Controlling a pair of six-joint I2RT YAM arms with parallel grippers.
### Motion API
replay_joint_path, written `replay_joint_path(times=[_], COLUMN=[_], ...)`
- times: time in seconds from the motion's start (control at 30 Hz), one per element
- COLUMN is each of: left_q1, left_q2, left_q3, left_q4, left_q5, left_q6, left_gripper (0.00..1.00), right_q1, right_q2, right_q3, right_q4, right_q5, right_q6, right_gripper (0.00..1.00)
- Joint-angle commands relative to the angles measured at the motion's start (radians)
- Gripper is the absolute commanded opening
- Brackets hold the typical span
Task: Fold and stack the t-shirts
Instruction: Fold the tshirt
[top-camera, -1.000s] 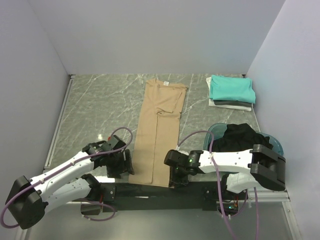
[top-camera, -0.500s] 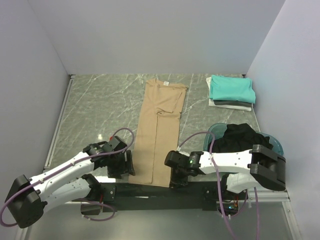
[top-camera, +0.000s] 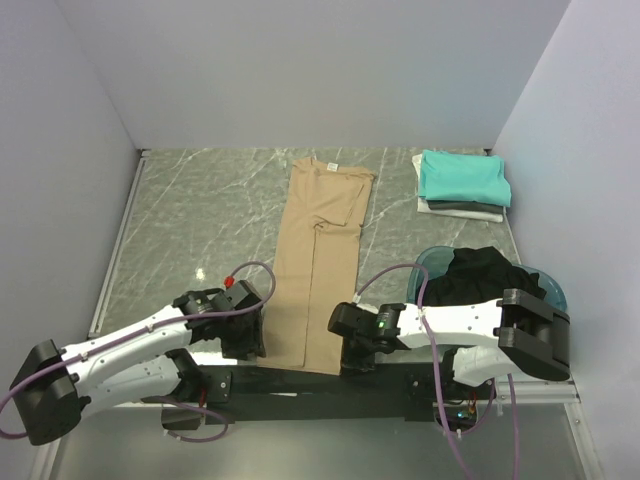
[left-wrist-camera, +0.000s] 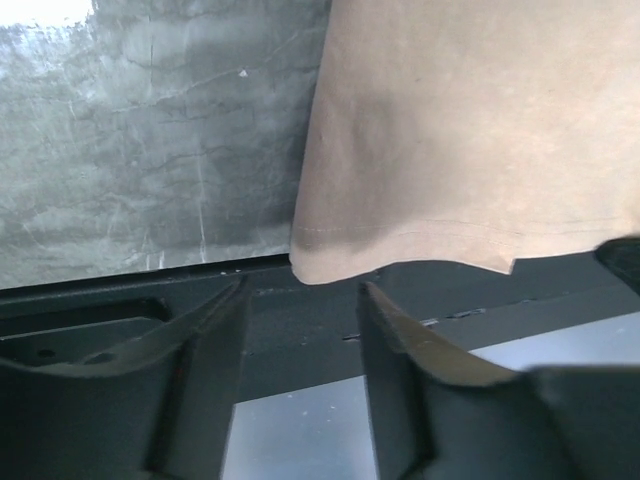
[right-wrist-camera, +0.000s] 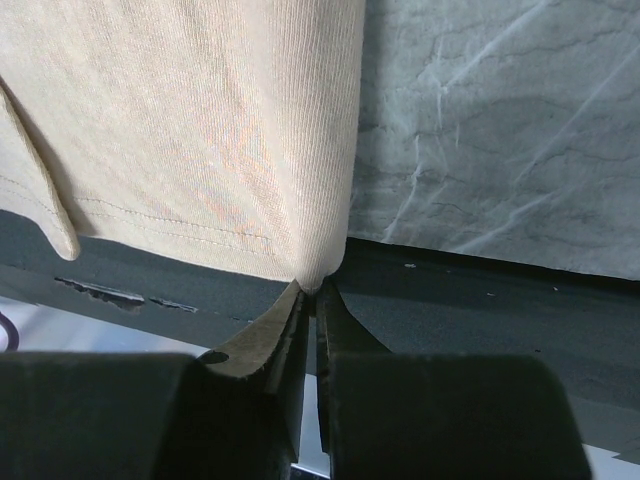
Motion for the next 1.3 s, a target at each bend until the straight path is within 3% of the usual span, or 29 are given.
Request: replay_joint_path(times=[0.0,0.1,0.8,1.27], left_q1=[-0.024,-0.031,-0.04,-0.089], left_q2=[0.023,0.03,0.104,0.138], left_q3=[-0.013,-0.021,-0.03,-0.029], left_q4=[0.009,0.02,0.089,0.079], left_q5=[-0.024,-0.021,-0.019,-0.034], left_q6=[-0.033,-0.038,-0.044,-0.053], left_gripper=[0.51,0.47,0.45,0.37], right_q1=[0.013,0.014,0.032,0.037], right_q2=[0.007,0.001,-0.042,-0.088], right_q3=[-0.002,-0.005,0.003,-0.01], right_q4=[-0.019,-0.021,-0.035,-0.044], right_q5=[0.036,0.036,0.066,0.091], right_q6=[0.01,0.015,0.073,0.105], right_gripper=[0.1,0.09,0.09,0.09])
